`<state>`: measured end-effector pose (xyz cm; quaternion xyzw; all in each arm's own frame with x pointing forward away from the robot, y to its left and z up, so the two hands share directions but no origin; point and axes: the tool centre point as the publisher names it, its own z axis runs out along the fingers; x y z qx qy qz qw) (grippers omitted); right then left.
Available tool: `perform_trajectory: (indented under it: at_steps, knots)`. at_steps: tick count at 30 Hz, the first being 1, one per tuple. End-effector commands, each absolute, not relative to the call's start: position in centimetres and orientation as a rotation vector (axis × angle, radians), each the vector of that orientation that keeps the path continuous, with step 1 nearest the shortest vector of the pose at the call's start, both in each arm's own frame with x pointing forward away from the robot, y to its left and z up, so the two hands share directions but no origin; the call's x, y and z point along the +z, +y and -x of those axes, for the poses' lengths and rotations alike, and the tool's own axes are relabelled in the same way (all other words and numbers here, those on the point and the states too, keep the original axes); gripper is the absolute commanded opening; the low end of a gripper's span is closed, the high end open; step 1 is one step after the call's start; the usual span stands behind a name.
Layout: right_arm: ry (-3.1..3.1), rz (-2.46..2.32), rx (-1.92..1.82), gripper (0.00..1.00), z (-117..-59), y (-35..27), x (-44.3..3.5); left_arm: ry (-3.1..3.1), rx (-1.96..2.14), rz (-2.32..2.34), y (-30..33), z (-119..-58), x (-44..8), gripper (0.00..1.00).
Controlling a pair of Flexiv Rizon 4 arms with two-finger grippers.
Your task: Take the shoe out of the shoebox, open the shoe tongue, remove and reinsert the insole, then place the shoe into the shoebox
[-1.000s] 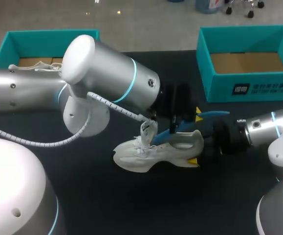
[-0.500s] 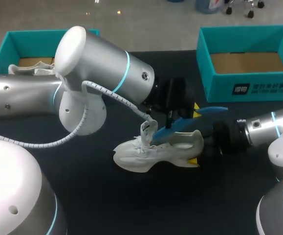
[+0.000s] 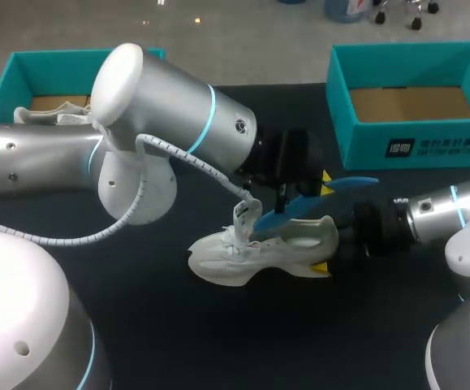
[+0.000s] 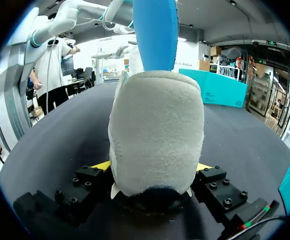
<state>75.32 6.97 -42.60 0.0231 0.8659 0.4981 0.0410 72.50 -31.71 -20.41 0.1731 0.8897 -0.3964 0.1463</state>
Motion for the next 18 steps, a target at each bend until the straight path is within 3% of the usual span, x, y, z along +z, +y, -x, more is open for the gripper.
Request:
perform_trajectory:
  at_steps: [1,18]
  knots:
    - [2.651,-0.071,1.522,0.0,-75.3,7.0,-42.8,2.56,-1.143,-0.501,-31.5,-72.5,-20.4,0.0]
    - [2.651,-0.071,1.522,0.0,-75.3,7.0,-42.8,2.658,-1.308,-0.513,-31.6,-72.7,-12.5,0.0]
